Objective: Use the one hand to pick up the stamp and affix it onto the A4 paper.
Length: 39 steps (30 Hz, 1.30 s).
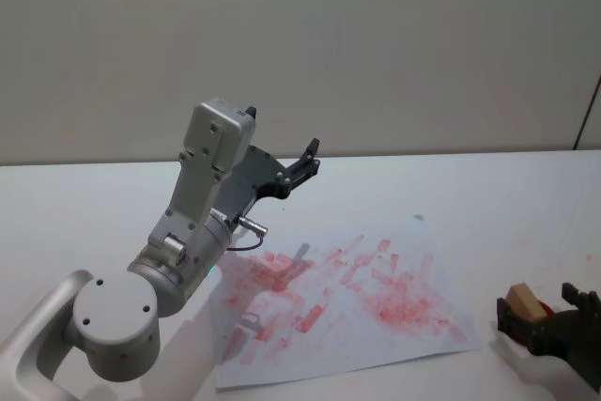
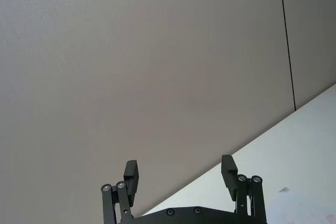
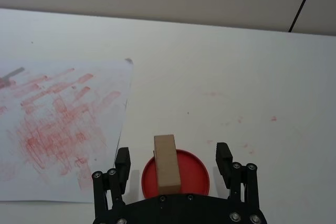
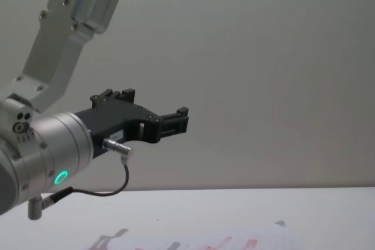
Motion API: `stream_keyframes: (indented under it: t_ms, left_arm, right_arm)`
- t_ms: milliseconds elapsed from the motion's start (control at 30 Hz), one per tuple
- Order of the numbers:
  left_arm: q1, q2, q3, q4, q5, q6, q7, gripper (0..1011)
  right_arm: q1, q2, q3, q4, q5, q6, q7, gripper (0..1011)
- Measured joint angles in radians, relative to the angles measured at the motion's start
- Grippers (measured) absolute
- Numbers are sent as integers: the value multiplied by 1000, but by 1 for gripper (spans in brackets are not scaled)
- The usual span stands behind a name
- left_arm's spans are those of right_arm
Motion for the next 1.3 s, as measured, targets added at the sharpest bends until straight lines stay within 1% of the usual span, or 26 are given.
stream_keyframes:
  t_ms: [133,333,567,900,1000,1033,1067,1100,1133,1200,1233,1300]
  left_arm:
    - [0,0,0,0,0,0,0,1001]
    - [0,0,0,0,0,0,0,1001]
    - [0,0,0,0,0,0,0,1001]
    - [0,0,0,0,0,0,0,1001]
    - [0,0,0,0,0,0,0,1001]
    - [0,0,0,0,0,0,0,1001]
    - [0,0,0,0,0,0,0,1001]
    - [0,0,0,0,0,0,0,1001]
    - [0,0,0,0,0,0,0,1001]
    - [0,0,0,0,0,0,0,1001]
    - [0,0,0,0,0,0,0,1001]
    - [0,0,0,0,0,0,0,1001]
  right_arm:
    - [7,-5,-3,9,-11,25,1,1001]
    - [27,-18,-11,28,-39,57,23,1001]
    - [41,-25,-15,41,-58,75,38,1001]
    - [52,-32,-19,51,-72,89,48,1001]
    - [53,-33,-20,52,-75,91,50,930]
    - [54,-33,-20,52,-75,92,51,922]
    - [55,-33,-21,53,-76,93,52,870]
    - [55,-33,-21,53,-77,93,52,870]
    - [55,-33,-21,53,-77,93,52,838]
    - [55,-34,-21,54,-78,94,53,807]
    - [56,-34,-21,55,-78,95,53,756]
    - [56,-35,-21,55,-79,95,54,709]
